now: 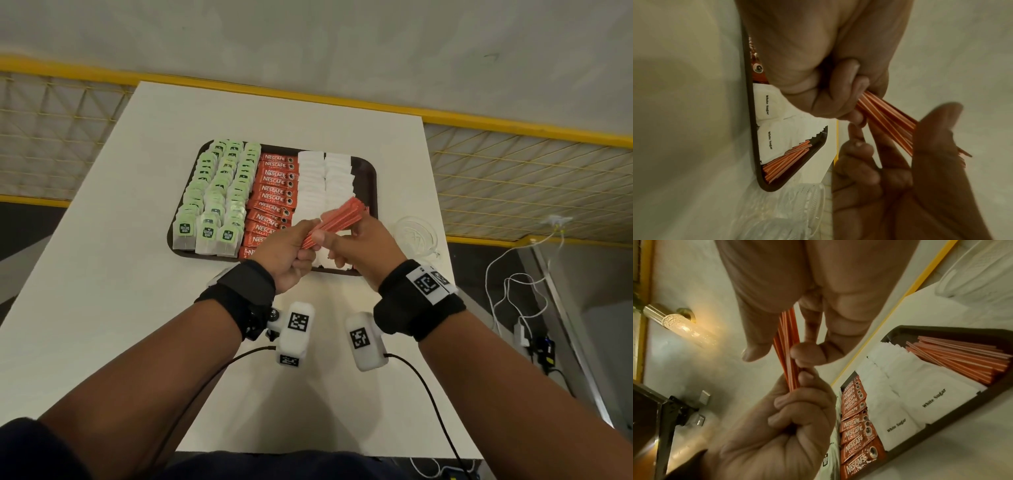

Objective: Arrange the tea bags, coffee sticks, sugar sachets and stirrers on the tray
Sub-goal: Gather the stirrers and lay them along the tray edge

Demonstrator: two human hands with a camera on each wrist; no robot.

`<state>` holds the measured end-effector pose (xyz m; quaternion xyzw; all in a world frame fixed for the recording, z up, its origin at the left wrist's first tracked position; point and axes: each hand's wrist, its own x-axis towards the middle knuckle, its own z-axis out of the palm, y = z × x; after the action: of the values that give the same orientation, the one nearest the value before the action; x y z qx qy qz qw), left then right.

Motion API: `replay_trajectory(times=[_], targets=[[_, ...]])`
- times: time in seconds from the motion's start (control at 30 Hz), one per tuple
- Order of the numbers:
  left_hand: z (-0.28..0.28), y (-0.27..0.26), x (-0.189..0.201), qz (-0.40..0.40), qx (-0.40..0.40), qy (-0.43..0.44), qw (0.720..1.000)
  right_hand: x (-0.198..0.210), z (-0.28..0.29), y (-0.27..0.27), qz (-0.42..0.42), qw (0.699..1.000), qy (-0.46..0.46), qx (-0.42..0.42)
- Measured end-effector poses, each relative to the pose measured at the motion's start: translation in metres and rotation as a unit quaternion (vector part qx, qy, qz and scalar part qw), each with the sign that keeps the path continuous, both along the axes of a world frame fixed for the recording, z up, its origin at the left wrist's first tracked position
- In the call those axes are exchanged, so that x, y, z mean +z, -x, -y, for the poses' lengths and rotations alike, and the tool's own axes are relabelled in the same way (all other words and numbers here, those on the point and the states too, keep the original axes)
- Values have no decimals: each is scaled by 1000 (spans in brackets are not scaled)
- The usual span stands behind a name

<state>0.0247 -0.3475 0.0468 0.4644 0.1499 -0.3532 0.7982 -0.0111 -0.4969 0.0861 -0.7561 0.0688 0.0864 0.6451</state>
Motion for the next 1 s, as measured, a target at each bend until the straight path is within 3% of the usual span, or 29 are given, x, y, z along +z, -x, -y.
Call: replay_trajectory(times=[0.13, 0.33, 0.47, 0.53, 0.67, 0.77, 0.87, 1.0], targets=[[10, -5, -7, 60, -35, -32, 997, -4, 3, -11, 16, 999, -37, -26], [23, -21, -7, 67, -48, -98, 992, 0, 16, -39, 8, 999, 47, -20], [20, -35, -9, 101, -38, -231, 967, 4, 41, -79, -17, 996, 82, -44], [11, -40, -16, 171, -71, -317, 930, 2, 57, -107, -39, 991, 108, -73], [-2, -40, -30, 351, -273, -459, 769, -13, 87, -167, -119, 968, 185, -119], [-2, -37, -34, 389, -371, -484, 690, -26, 99, -191, -159, 946, 251, -128], [0, -37, -37, 405, -407, -504, 645, -37, 100, -202, -164, 935, 296, -107], [1, -38, -40, 402, -415, -510, 637, -49, 95, -211, -175, 927, 325, -61]])
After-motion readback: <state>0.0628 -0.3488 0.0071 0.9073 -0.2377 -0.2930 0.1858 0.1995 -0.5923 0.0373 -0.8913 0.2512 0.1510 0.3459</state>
